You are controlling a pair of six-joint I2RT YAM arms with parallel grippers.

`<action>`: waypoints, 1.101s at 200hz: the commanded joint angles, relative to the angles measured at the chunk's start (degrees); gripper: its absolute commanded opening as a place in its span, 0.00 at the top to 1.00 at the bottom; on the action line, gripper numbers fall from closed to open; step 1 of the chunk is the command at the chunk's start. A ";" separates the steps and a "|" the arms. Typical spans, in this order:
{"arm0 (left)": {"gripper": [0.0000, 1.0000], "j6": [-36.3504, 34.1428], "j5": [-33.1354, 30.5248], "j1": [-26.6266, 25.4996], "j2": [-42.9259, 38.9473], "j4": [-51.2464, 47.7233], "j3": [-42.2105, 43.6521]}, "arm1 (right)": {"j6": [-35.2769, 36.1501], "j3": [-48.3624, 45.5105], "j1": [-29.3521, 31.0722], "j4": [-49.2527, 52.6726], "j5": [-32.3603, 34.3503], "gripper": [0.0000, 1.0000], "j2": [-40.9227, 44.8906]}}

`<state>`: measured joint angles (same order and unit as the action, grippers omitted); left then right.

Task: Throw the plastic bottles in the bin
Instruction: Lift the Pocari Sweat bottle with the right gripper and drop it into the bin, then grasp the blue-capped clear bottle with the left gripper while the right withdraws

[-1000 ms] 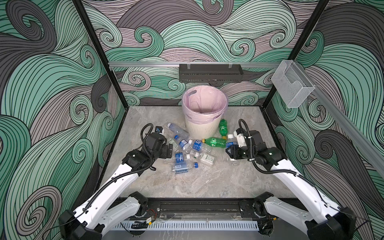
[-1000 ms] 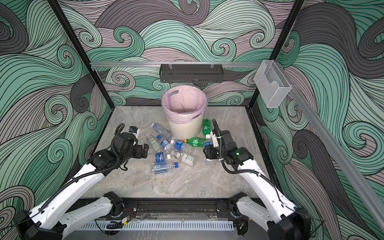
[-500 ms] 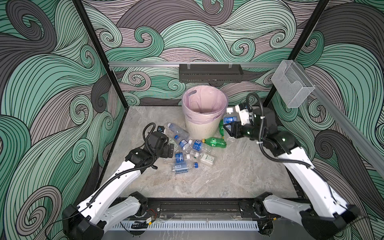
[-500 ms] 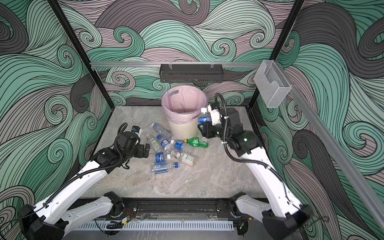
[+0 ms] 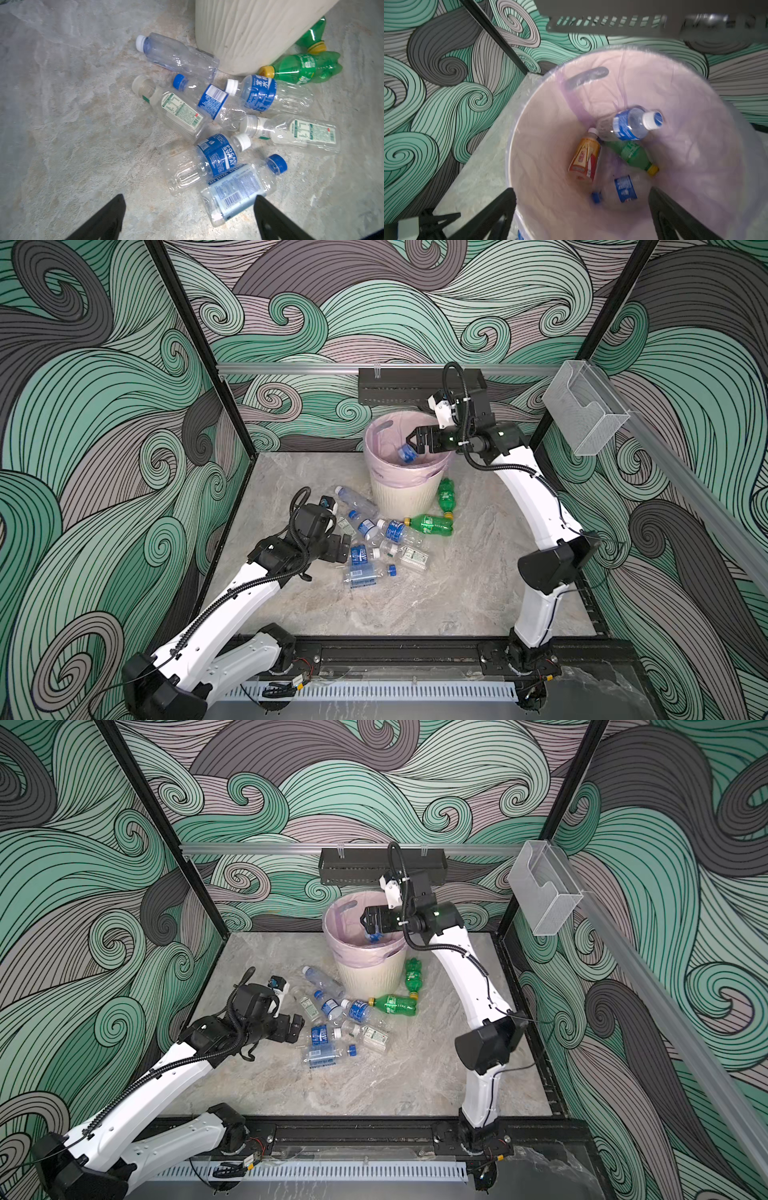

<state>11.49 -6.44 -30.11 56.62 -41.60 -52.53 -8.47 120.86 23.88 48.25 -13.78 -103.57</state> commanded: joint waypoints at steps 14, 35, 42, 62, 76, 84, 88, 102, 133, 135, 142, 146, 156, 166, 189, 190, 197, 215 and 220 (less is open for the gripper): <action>0.03 -8.27 13.50 0.32 4.07 -2.49 -3.72 | 0.06 -20.50 -0.28 -10.88 1.97 0.00 18.85; 0.06 -9.21 16.86 -0.13 6.91 -3.11 -4.59 | -2.62 -33.30 -1.55 -15.32 3.55 0.00 27.11; 0.07 -9.65 17.45 -0.50 7.60 -3.22 -4.72 | -3.66 -37.01 -2.18 -16.23 4.07 0.00 29.43; 0.07 -10.57 17.68 -1.78 9.25 -2.49 -4.28 | -7.03 -46.58 -5.08 -17.66 4.47 0.00 35.07; 0.07 -11.11 17.62 -2.94 10.52 -1.71 -3.84 | -9.06 -52.29 -7.21 -17.90 4.52 0.00 38.47; 0.07 -11.22 17.28 -3.75 11.28 -1.26 -3.44 | -9.84 -55.18 -8.35 -18.08 4.53 0.00 40.15; 0.07 -11.22 17.17 -4.06 11.73 -1.05 -3.30 | -10.26 -56.48 -8.83 -18.13 4.44 0.00 40.94; 0.08 -11.22 17.29 -5.44 13.26 -0.05 -2.54 | -11.32 -60.60 -10.46 -18.17 4.20 0.00 43.00; 0.10 -11.06 18.13 -7.73 18.34 2.27 -1.40 | -13.08 -66.10 -12.26 -18.18 3.50 0.00 44.94; 0.10 -11.05 18.13 -7.83 18.70 2.20 -1.51 | -13.15 -66.23 -12.30 -18.23 3.52 0.00 44.95; 0.10 -10.96 18.21 -8.23 20.38 1.87 -2.04 | -13.40 -66.73 -12.39 -18.36 3.50 0.00 45.02; 0.11 -10.59 18.17 -8.42 21.35 1.65 -2.44 | -13.45 -66.87 -12.41 -18.49 3.50 0.00 44.98; 0.14 -10.26 18.14 -8.93 23.74 1.59 -3.08 | -13.60 -67.19 -12.46 -18.71 3.32 0.00 44.95; 0.14 -10.34 17.42 -9.86 26.42 1.87 -3.56 | -13.77 -67.39 -12.46 -19.16 3.19 0.00 44.80; 0.16 -10.35 16.03 -12.10 30.52 1.87 -4.65 | -13.88 -67.74 -12.55 -19.30 2.99 0.00 44.68; 0.16 -10.35 16.02 -12.18 30.72 1.87 -4.67 | -13.91 -67.75 -12.50 -19.32 2.94 0.00 44.68; 0.17 -10.27 15.96 -12.54 31.71 1.87 -4.70 | -13.89 -67.99 -12.61 -19.32 2.88 0.00 44.83; 0.17 -9.40 14.79 -13.23 33.64 2.29 -4.43 | -14.19 -68.77 -12.62 -19.34 3.13 0.00 45.52; 0.18 -9.23 14.70 -13.37 33.99 2.29 -4.29 | -14.28 -69.02 -12.57 -19.26 3.13 0.00 45.72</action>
<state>1.37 9.63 -42.54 88.97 -39.38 -55.02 -21.69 53.25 11.60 29.67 -10.50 -59.05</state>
